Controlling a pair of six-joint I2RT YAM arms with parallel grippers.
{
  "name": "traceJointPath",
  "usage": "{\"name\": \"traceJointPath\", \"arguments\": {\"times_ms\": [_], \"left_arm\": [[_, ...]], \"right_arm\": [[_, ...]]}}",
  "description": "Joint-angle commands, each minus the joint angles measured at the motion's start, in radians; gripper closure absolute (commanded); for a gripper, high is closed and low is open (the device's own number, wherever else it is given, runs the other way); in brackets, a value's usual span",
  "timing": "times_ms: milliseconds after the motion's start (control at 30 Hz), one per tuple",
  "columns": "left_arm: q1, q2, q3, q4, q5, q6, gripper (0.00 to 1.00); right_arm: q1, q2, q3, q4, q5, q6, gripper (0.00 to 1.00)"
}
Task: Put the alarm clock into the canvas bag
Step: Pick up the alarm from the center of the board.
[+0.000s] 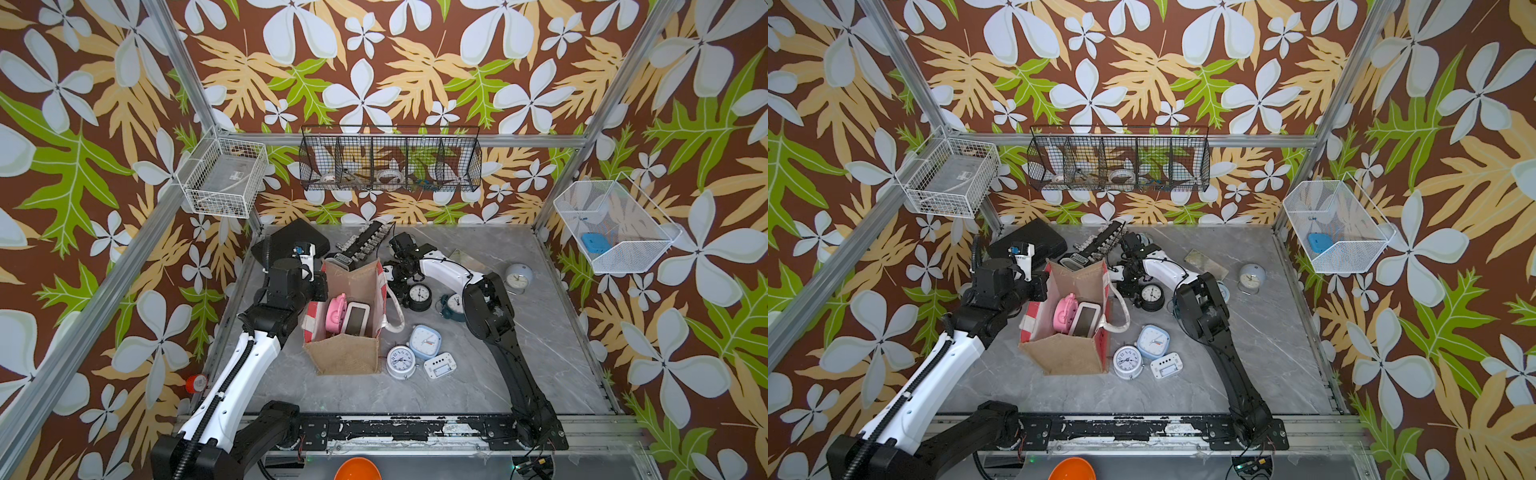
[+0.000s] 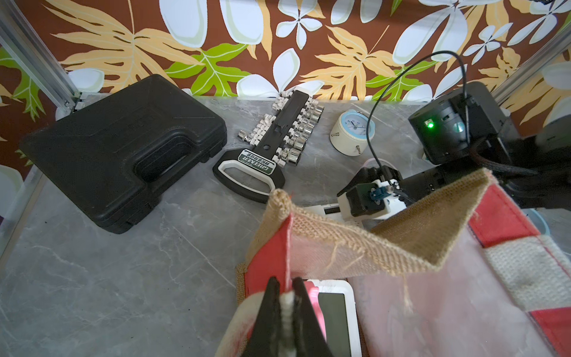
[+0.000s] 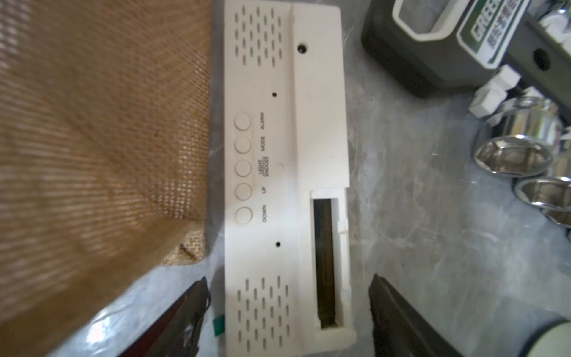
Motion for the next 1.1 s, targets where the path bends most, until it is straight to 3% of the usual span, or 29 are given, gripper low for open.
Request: {"name": "traceJointPath", "arguments": {"times_ms": [0,333,467,867,1067], "left_arm": [[0.0,0.0,0.001,0.021,0.014,0.002,1.0],[0.0,0.008,-0.001,0.021,0.008,0.003,1.0],[0.0,0.009,0.0,0.021,0.006,0.003,1.0],[0.0,0.017,-0.001,0.019,-0.006,0.004,1.0],[0.0,0.02,0.0,0.019,-0.007,0.006,1.0]], "right_arm": [[0.003,0.025,0.034,-0.05,-0.008,-0.005,0.19],[0.008,0.093,0.103,-0.089,-0.005,-0.009,0.24],[0.009,0.105,0.11,-0.098,0.006,-0.009,0.31],[0.01,0.056,0.089,-0.058,0.019,0.006,0.48],[0.009,0.017,0.084,-0.032,-0.009,0.042,0.51]]}}
